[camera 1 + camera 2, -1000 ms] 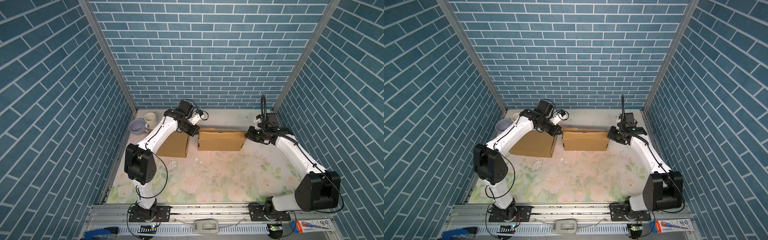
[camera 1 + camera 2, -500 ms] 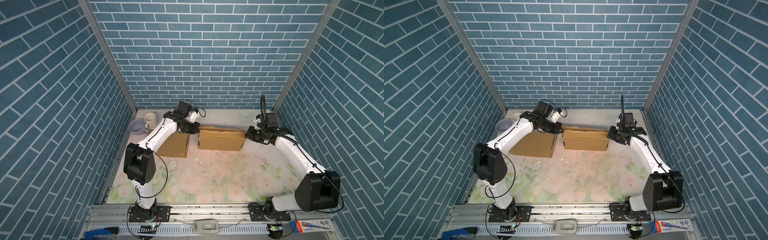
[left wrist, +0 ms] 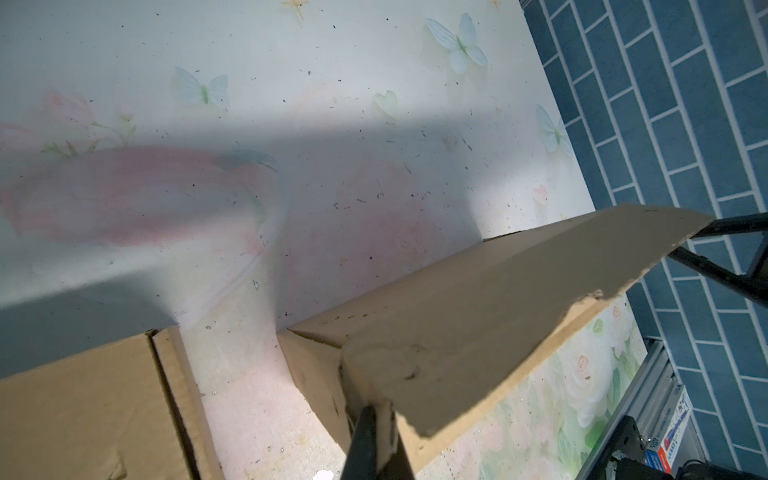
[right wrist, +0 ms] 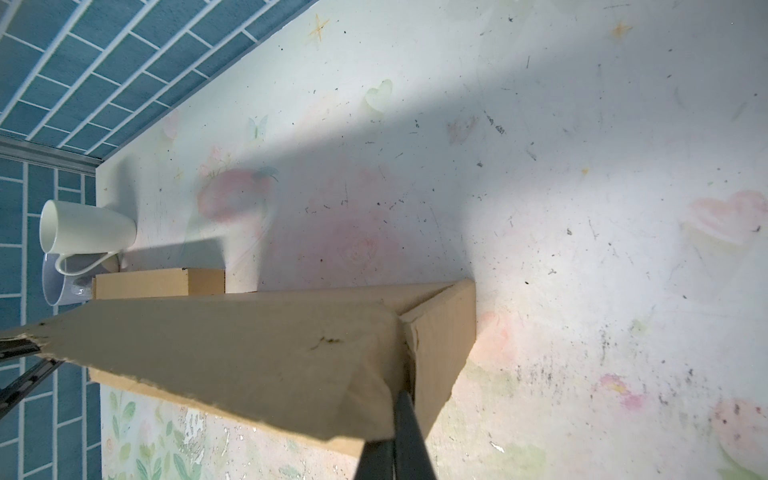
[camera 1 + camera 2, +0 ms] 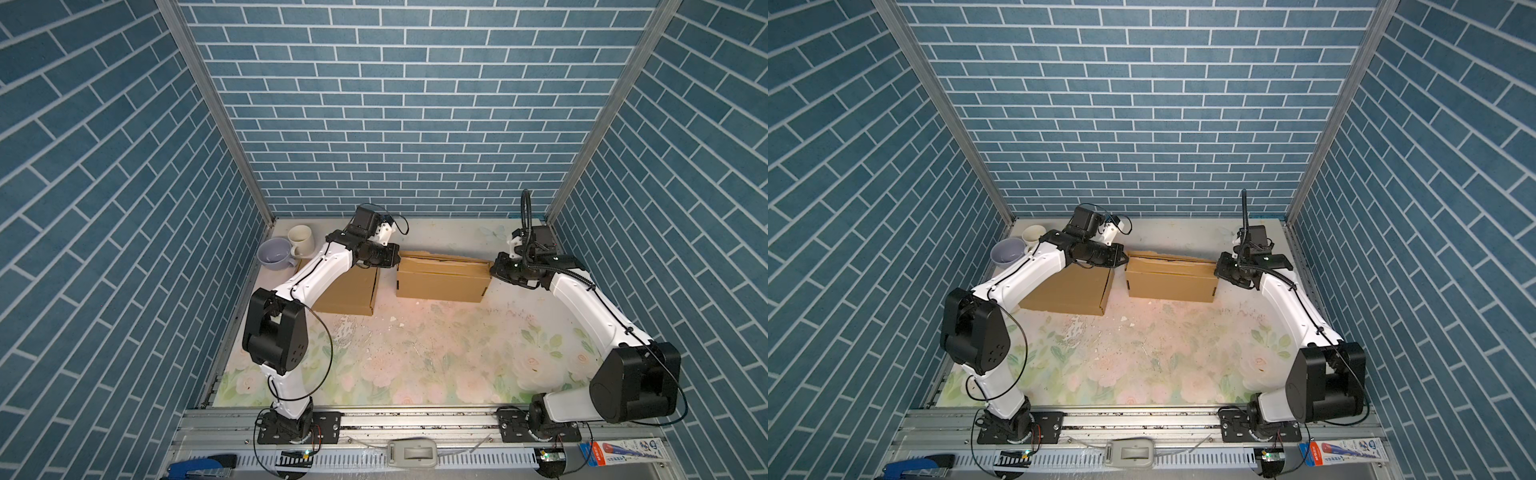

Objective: Fold the paper box

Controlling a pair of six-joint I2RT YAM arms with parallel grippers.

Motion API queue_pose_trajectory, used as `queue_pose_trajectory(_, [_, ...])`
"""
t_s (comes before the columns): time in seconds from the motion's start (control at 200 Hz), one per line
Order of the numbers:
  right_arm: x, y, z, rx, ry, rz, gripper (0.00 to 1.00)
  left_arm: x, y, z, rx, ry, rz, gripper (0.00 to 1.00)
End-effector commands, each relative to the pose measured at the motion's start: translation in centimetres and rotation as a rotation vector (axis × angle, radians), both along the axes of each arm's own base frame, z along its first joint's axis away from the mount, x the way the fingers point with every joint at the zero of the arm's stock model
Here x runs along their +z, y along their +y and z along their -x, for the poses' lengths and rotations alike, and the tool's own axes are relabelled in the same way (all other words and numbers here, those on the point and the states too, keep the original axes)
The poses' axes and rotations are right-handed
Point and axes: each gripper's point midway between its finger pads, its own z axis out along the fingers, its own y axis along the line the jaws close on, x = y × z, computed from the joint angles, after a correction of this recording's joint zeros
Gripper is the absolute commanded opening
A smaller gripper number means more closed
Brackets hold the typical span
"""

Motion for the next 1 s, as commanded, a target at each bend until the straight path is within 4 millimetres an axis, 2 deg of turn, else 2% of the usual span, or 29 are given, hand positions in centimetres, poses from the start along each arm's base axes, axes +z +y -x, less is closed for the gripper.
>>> queue_pose_trajectory(0.0, [-3.0, -0.6, 2.2, -0.025, 0.144, 0.036, 0.00, -2.2, 0.1, 1.4, 0.028, 0.100, 0.001, 0.00])
queue_pose_trajectory(0.195, [-3.2, -0.5, 2.2, -0.020, 0.149, 0.038, 0.00, -0.2, 0.7, 0.8, 0.032, 0.076, 0.018, 0.00])
queue_pose_trajectory(0.3, [-3.1, -0.5, 2.2, -0.022, 0.145, 0.039, 0.00, -1.5, 1.3, 0.9, 0.031, 0.079, -0.035, 0.00])
queue_pose_trajectory(0.405, [-3.0, -0.4, 2.2, -0.016, 0.145, 0.032, 0.00, -3.7, 1.7, 1.1, 0.045, 0.106, -0.055, 0.00])
queue_pose_trajectory(0.485, [-2.4, 0.0, 2.2, 0.008, 0.133, 0.012, 0.00, -5.1, 2.0, 1.3, 0.056, 0.120, -0.068, 0.00])
queue_pose_trajectory(0.575, [-0.9, 0.4, 2.1, 0.040, 0.101, -0.011, 0.00, -5.5, 2.4, 1.3, 0.071, 0.113, -0.084, 0.00])
queue_pose_trajectory(0.65, [0.6, 0.3, 1.9, 0.067, 0.079, -0.032, 0.10, -5.5, 2.4, 1.3, 0.070, 0.106, -0.087, 0.00])
queue_pose_trajectory(0.76, [3.1, -0.1, 1.8, 0.127, 0.029, -0.008, 0.35, -5.6, 2.3, 1.2, 0.065, 0.109, -0.087, 0.00])
queue_pose_trajectory(0.86, [5.5, -0.9, 2.0, 0.201, -0.053, 0.095, 0.55, -5.6, 2.3, 1.3, 0.064, 0.108, -0.086, 0.00])
queue_pose_trajectory(0.995, [8.0, -1.1, 2.1, 0.340, -0.201, 0.296, 0.74, -5.7, 2.3, 1.3, 0.060, 0.107, -0.085, 0.00])
